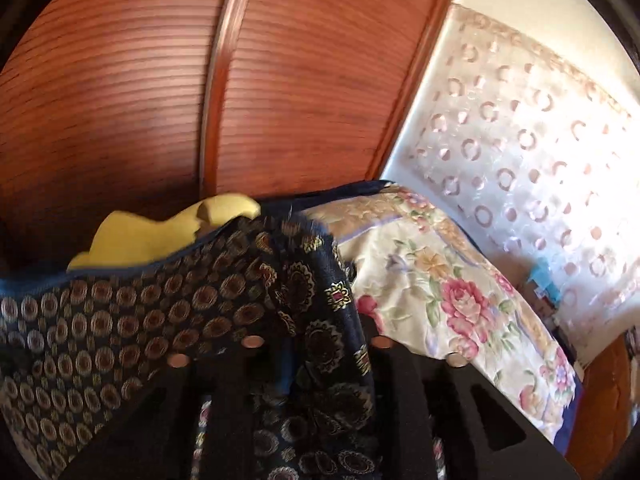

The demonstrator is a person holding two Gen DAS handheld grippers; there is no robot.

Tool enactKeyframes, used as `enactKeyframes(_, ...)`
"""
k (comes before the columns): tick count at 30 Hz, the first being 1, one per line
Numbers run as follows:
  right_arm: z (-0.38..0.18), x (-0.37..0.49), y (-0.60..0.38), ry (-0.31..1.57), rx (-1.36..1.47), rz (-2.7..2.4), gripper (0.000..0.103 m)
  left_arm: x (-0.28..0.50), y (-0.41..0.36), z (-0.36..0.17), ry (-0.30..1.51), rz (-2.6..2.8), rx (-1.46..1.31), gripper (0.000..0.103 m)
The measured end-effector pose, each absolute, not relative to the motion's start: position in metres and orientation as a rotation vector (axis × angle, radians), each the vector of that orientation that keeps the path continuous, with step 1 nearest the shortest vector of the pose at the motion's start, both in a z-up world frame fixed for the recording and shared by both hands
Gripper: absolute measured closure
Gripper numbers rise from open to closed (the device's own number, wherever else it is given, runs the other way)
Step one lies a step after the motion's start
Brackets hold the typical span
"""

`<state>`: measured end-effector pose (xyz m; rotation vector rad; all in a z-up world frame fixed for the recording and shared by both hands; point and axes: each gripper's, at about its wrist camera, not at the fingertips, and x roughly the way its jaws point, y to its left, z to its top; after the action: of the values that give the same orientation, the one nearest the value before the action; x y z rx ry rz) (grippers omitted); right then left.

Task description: Fold small clothes

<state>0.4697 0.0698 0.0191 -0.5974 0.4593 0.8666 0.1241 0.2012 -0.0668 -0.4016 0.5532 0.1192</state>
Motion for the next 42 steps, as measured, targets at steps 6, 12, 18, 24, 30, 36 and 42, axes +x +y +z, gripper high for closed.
enactKeyframes(6, 0.042, 0.466, 0.036, 0.423, -0.476, 0.779, 0.050, 0.120, 0.195, -0.063, 0.557, 0.135, -0.371, 0.098)
enactKeyframes(12, 0.035, 0.448, 0.012, 0.469, -0.437, 0.830, 0.049, 0.123, 0.199, -0.065, 0.566, 0.155, -0.365, 0.097)
enactKeyframes(18, 0.000, 0.450, 0.014, 0.604, -0.446, 0.836, 0.049, 0.123, 0.197, -0.065, 0.597, 0.193, -0.331, 0.087)
enactKeyframes(24, -0.008, 0.455, 0.015, 0.645, -0.412, 0.812, 0.049, 0.115, 0.196, -0.056, 0.585, 0.219, -0.273, 0.048)
enactKeyframes(30, 0.007, 0.428, -0.003, 0.609, -0.386, 0.813, 0.049, 0.107, 0.184, -0.043, 0.553, 0.262, -0.176, 0.020)
enactKeyframes(36, 0.002, 0.388, -0.018, 0.579, -0.350, 0.812, 0.046, 0.096, 0.167, -0.034, 0.539, 0.247, -0.123, 0.015)
enactKeyframes(42, 0.007, 0.334, -0.064, 0.550, -0.301, 0.783, 0.043, 0.084, 0.140, -0.027, 0.534, 0.220, -0.084, 0.015)
